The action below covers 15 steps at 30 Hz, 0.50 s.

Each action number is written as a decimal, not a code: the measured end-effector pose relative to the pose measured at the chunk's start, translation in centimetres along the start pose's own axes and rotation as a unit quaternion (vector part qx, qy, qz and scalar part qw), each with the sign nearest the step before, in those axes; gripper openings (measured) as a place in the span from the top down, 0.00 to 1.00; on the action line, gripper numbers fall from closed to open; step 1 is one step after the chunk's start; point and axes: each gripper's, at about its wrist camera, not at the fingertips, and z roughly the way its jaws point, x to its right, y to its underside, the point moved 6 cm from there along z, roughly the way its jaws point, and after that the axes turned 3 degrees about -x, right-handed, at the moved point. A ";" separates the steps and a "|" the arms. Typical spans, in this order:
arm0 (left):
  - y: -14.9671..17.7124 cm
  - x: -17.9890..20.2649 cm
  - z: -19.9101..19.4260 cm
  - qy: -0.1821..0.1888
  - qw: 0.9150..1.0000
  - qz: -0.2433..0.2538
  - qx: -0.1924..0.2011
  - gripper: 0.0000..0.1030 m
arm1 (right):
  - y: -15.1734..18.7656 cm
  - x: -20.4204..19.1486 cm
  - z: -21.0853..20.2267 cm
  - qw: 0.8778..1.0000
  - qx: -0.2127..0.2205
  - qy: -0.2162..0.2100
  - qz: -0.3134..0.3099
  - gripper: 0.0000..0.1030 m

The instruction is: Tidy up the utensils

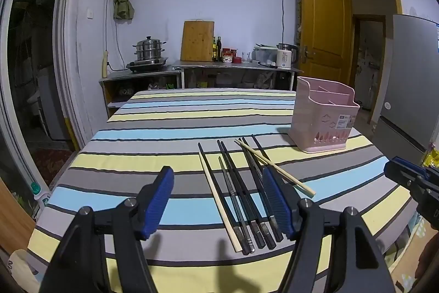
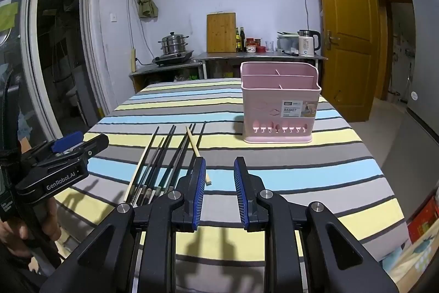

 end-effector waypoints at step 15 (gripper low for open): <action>-0.2 0.1 -0.1 0.002 1.000 0.002 0.003 0.34 | -0.2 0.1 -0.2 1.000 0.005 0.002 0.001 0.79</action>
